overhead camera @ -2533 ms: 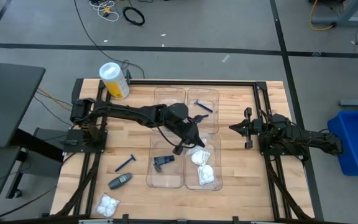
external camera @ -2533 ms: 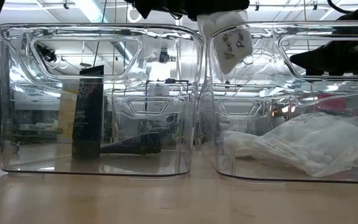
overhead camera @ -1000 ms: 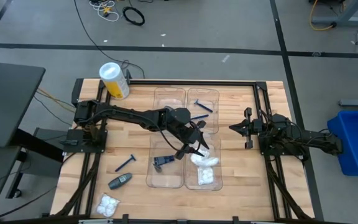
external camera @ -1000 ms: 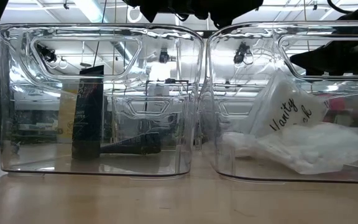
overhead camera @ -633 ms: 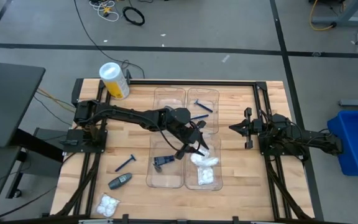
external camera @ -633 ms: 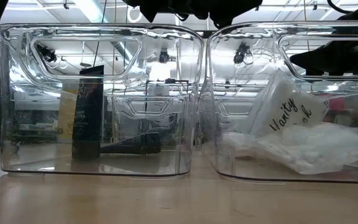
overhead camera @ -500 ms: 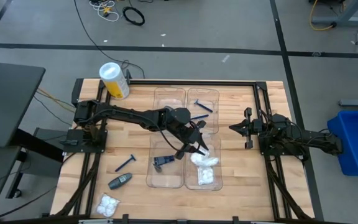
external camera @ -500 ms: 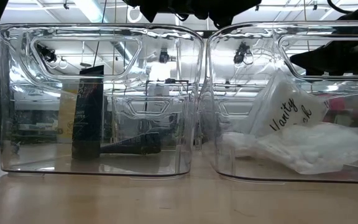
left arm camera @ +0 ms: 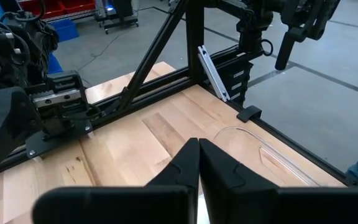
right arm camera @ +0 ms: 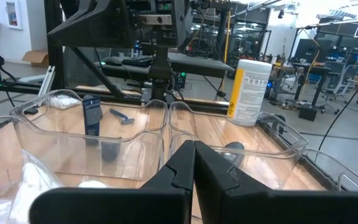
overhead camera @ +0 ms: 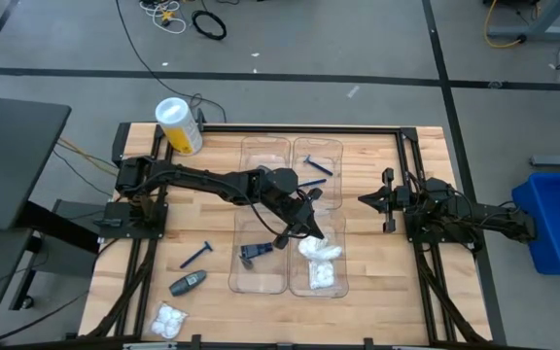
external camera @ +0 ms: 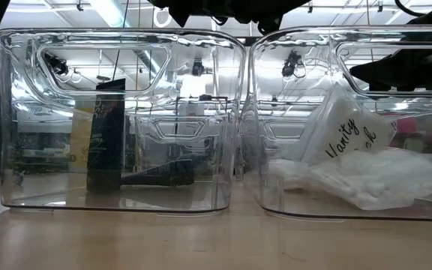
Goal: Pick & Place Travel size toiletries
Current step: Put the razor into the top right transparent bin
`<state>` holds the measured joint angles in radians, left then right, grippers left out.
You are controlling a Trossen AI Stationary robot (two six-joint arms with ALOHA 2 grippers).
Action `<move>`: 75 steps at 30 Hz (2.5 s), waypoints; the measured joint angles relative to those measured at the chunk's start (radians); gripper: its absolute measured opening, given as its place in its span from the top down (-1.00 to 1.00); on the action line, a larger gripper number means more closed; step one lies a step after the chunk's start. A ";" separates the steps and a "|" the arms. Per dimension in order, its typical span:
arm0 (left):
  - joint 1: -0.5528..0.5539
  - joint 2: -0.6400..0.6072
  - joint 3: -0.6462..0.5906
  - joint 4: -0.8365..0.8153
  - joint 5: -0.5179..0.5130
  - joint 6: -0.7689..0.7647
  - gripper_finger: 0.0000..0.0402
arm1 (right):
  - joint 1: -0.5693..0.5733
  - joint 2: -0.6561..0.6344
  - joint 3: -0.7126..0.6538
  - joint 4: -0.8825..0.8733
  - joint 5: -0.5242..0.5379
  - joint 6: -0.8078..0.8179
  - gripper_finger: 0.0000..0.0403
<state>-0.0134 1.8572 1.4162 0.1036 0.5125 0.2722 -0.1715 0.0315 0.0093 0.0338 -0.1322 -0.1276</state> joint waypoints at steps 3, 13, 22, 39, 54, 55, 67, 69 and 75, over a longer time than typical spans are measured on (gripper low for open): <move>0.000 -0.003 0.000 -0.002 -0.001 0.000 0.97 | 0.000 0.000 0.000 0.000 0.000 0.000 0.93; 0.000 -0.071 0.000 -0.058 -0.016 -0.004 0.98 | 0.000 0.000 0.000 0.000 0.000 0.000 0.93; 0.005 -0.128 0.000 -0.099 -0.052 -0.001 0.98 | 0.000 0.000 0.000 0.000 0.000 0.000 0.93; 0.005 -0.217 -0.035 -0.253 -0.139 0.040 0.99 | 0.000 0.000 0.000 0.000 -0.001 0.000 0.93; 0.008 -0.398 -0.236 -0.243 -0.286 -0.005 1.00 | 0.000 0.002 0.000 0.000 -0.002 0.000 0.93; 0.008 -0.412 -0.251 -0.247 -0.290 -0.006 1.00 | 0.000 0.002 0.000 0.000 0.000 0.000 0.93; 0.014 -0.617 -0.498 -0.260 -0.323 -0.070 1.00 | 0.000 0.002 0.000 0.000 0.000 0.000 0.93; 0.014 -0.644 -0.530 -0.267 -0.334 -0.082 1.00 | 0.000 0.002 0.000 0.000 0.000 0.000 0.93; 0.014 -0.712 -0.584 -0.334 -0.366 -0.100 1.00 | 0.000 0.002 0.000 0.000 0.000 0.000 0.93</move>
<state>0.0010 1.1447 0.8319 -0.2303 0.1466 0.1722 -0.1715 0.0337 0.0094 0.0339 -0.1321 -0.1276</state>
